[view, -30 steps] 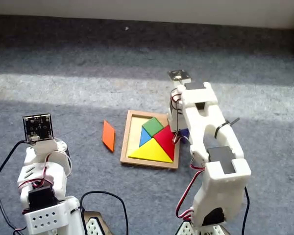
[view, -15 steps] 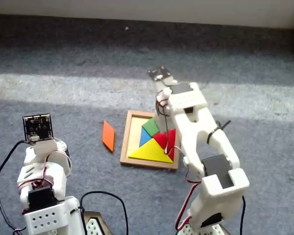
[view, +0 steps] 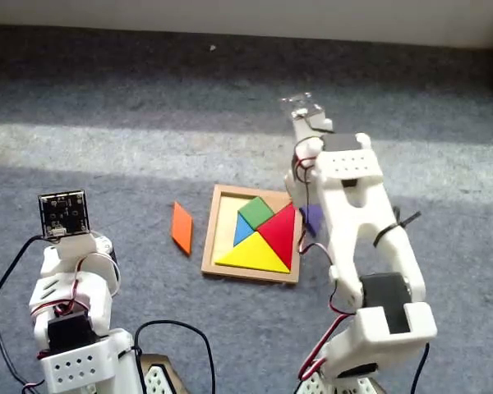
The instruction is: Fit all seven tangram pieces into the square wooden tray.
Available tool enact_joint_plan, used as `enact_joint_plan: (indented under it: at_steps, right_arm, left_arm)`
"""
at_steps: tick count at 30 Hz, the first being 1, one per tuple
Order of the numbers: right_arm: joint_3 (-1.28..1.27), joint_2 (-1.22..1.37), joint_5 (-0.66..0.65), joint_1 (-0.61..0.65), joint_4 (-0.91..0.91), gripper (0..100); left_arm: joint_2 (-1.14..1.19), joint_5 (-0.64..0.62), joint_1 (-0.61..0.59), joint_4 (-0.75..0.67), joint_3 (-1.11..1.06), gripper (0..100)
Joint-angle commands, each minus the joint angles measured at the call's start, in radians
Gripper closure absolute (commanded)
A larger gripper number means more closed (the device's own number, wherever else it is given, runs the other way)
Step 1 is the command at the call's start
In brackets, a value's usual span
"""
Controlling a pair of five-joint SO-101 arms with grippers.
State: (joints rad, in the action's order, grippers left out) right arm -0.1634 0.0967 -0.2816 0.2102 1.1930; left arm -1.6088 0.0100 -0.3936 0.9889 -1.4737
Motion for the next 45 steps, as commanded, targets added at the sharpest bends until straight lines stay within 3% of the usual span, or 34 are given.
enact_joint_plan:
  at_steps: [1,4,9,24,38,45]
  right_arm:
    - [0.007,0.019,-0.003,-0.088,-0.050,92.4]
    - [0.013,0.119,0.021,-0.097,-0.087,99.3]
    - [0.015,0.197,0.026,-0.091,-0.087,99.3]
    - [0.016,0.193,0.026,0.130,-0.002,99.3]
    - [-0.104,0.001,0.026,0.332,-0.051,99.3]
    - [-0.110,-0.081,0.026,0.306,0.007,99.3]
  left_arm:
    - [-0.008,-0.003,-0.008,-0.020,0.008,100]
    - [-0.008,-0.003,-0.007,-0.020,0.008,100]
    - [-0.008,-0.003,-0.008,-0.020,0.008,100]
    - [-0.008,-0.003,-0.008,-0.020,0.007,100]
    - [-0.008,-0.003,-0.008,-0.020,0.007,100]
    - [-0.008,-0.002,-0.008,-0.020,0.008,100]
